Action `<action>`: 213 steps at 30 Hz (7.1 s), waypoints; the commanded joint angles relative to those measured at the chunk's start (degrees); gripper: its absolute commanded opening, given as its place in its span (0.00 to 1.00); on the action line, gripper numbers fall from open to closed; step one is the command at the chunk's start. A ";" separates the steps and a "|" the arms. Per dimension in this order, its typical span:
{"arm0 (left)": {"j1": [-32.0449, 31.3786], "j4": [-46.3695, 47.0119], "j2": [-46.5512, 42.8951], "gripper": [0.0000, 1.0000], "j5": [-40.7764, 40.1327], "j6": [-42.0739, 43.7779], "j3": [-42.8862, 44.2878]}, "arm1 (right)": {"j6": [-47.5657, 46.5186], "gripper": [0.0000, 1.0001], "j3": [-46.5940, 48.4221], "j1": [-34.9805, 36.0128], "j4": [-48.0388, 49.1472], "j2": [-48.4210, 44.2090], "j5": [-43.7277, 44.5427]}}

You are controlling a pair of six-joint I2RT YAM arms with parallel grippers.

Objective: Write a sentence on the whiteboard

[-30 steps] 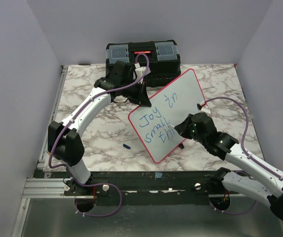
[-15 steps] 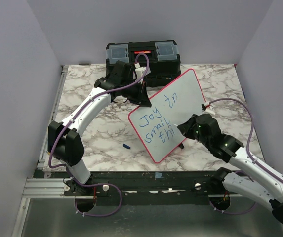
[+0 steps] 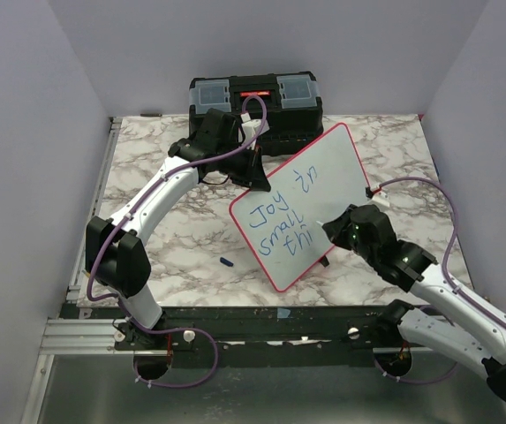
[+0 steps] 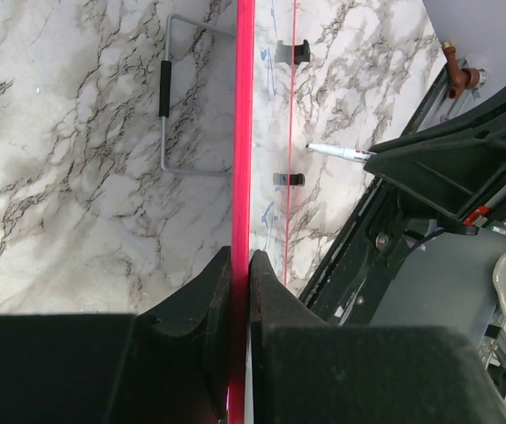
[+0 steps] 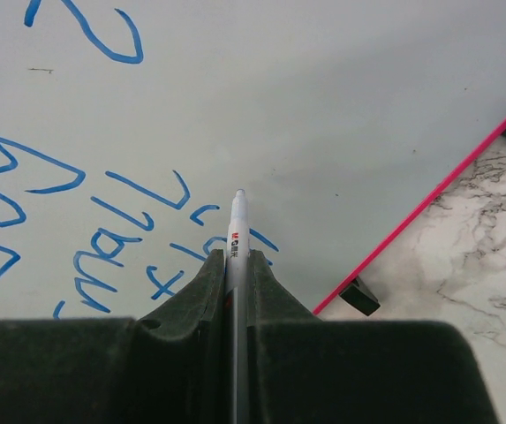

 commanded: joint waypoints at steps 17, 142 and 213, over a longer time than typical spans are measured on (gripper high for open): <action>-0.21 0.05 -0.82 0.00 -2.09 3.25 0.12 | 0.26 0.01 -1.52 -0.10 3.30 5.90 -1.77; -0.25 -0.08 -0.49 0.00 -2.20 3.34 0.29 | 1.74 0.01 -0.03 -0.11 -3.23 7.51 3.54; -0.19 -0.13 -1.00 0.00 -2.20 3.52 0.06 | -8.78 0.01 2.17 -6.03 5.56 10.92 -7.08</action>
